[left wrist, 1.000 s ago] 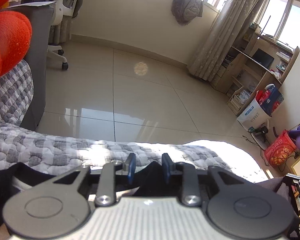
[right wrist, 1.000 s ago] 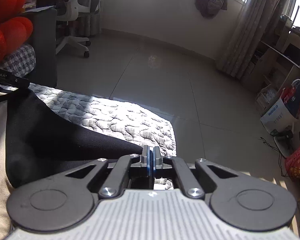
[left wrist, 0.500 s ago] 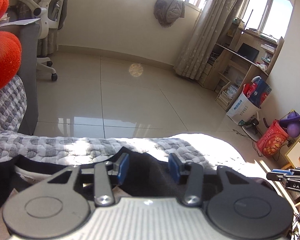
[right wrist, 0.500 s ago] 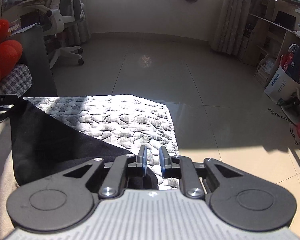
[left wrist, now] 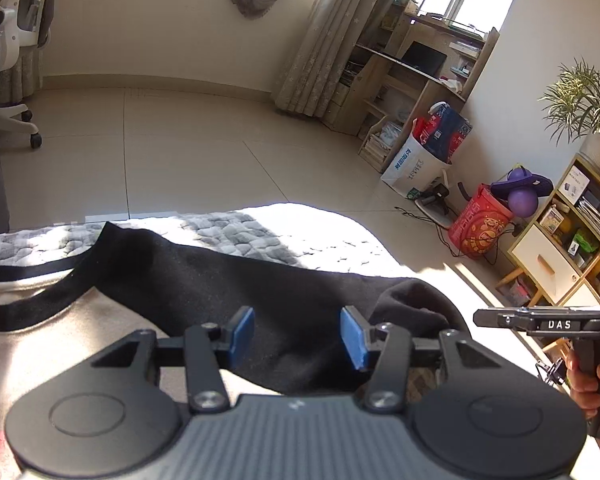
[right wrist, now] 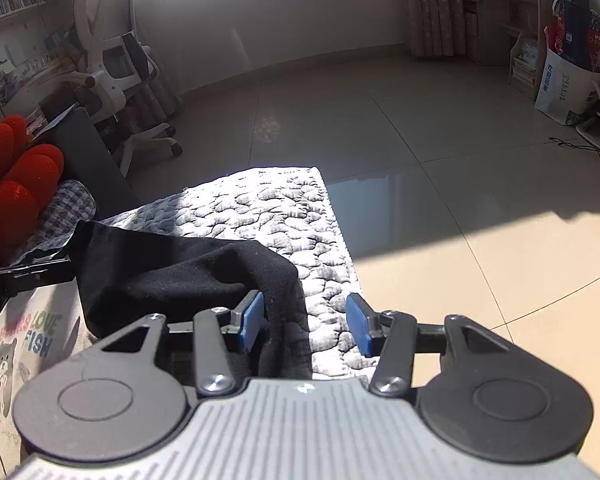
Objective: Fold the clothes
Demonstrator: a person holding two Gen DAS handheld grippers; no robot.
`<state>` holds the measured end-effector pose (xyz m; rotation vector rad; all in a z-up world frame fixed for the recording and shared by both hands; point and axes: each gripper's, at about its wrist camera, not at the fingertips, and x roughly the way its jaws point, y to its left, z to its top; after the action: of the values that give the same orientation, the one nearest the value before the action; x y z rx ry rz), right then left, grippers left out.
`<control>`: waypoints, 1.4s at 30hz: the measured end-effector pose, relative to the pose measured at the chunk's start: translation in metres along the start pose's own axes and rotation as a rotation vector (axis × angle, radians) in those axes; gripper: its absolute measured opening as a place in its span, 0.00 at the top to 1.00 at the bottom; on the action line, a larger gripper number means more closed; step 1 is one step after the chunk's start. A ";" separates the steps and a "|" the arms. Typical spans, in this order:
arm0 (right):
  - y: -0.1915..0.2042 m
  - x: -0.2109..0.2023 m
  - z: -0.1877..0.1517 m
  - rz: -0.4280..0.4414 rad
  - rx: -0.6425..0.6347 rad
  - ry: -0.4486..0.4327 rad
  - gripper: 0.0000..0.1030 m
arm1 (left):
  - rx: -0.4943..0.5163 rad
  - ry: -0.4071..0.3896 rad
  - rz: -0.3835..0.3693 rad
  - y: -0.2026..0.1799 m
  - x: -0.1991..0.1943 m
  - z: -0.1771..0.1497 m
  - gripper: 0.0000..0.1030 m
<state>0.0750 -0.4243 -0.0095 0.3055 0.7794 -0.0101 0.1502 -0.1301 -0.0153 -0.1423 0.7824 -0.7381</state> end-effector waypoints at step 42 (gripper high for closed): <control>-0.063 0.028 0.001 -0.093 0.070 0.040 0.45 | 0.171 0.090 -0.132 -0.043 0.030 -0.025 0.54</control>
<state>0.0881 -0.4819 -0.0455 0.3361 0.8335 -0.1197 0.1239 -0.1778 -0.0349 -0.0069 0.7970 -0.9382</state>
